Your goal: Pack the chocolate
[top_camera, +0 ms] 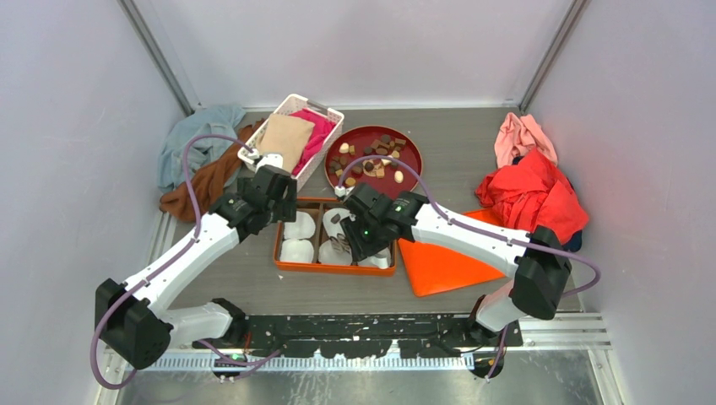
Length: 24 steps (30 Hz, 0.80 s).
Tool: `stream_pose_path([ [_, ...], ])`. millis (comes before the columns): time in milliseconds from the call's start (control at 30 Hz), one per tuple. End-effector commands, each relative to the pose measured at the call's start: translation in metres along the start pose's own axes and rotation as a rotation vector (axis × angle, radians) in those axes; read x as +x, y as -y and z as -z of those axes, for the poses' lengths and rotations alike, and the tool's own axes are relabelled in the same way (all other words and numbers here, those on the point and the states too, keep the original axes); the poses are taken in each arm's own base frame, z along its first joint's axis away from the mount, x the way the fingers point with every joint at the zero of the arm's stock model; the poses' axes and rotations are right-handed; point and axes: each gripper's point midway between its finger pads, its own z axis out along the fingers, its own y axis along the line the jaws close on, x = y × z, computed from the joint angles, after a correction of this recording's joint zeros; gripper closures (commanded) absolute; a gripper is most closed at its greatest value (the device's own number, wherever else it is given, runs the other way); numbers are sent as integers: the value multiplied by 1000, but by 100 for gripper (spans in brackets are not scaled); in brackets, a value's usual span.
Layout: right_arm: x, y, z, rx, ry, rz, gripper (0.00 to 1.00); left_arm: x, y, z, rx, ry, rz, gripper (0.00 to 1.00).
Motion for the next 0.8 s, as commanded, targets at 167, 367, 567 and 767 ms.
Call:
stream_pose_path([
  [167, -13, -12, 5, -47, 45, -5, 56, -12, -1, 5, 6, 41, 40, 13],
  [367, -21, -11, 13, -34, 84, 0, 57, -12, -1, 5, 7, 43, 41, 13],
  [567, -51, 2, 41, 46, 223, 10, 77, -12, 0, 5, 9, 42, 42, 13],
  [767, -91, 42, 70, 144, 356, -43, 86, -13, 1, 5, 19, 44, 39, 13],
])
